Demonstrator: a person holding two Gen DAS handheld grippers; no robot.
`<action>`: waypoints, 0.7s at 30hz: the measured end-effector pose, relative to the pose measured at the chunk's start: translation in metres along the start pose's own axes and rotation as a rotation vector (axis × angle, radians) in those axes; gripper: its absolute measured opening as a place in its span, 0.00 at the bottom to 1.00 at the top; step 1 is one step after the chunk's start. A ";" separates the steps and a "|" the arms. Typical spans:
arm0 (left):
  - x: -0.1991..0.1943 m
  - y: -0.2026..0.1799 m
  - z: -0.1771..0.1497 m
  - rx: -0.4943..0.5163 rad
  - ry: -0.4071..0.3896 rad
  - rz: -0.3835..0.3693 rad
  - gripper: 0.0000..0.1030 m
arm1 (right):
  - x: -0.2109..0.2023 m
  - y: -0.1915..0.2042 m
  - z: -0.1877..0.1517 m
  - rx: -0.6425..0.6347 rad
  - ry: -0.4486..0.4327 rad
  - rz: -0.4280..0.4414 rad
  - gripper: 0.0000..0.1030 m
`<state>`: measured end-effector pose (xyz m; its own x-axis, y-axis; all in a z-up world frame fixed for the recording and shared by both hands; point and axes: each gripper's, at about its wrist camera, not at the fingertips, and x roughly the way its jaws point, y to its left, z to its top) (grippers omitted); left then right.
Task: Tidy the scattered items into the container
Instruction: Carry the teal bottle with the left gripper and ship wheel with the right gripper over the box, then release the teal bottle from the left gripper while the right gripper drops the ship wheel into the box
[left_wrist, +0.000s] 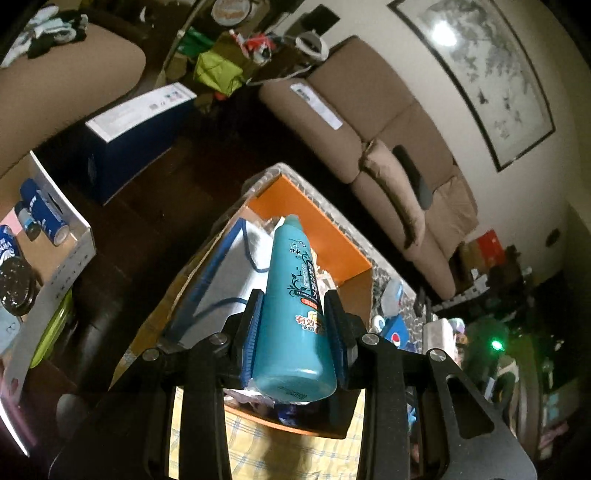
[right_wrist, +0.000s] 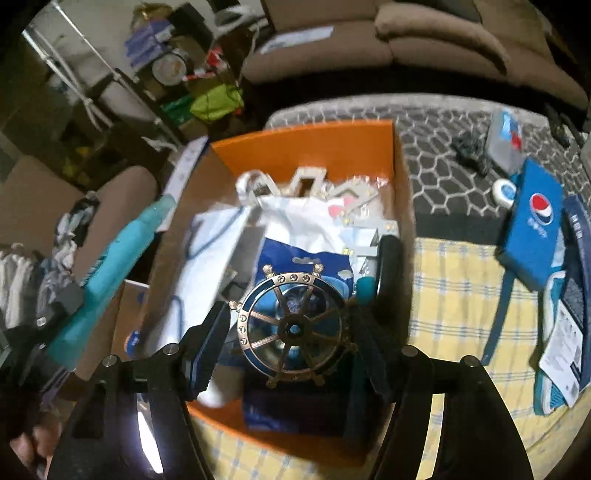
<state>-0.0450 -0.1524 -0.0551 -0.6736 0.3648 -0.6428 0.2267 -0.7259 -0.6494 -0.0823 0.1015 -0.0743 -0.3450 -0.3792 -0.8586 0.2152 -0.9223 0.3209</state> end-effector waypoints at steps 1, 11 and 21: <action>0.007 -0.001 0.000 0.008 0.015 0.005 0.29 | 0.007 0.000 0.001 -0.003 0.009 -0.005 0.67; 0.026 -0.028 -0.008 0.183 0.052 0.076 0.29 | -0.044 -0.041 -0.012 0.024 -0.100 -0.034 0.84; 0.040 -0.068 -0.038 0.448 0.079 0.207 0.21 | -0.146 -0.152 -0.067 0.159 -0.220 -0.098 0.87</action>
<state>-0.0604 -0.0660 -0.0523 -0.5872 0.2170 -0.7798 0.0142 -0.9605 -0.2779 -0.0033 0.3020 -0.0242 -0.5507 -0.2788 -0.7868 0.0311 -0.9488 0.3144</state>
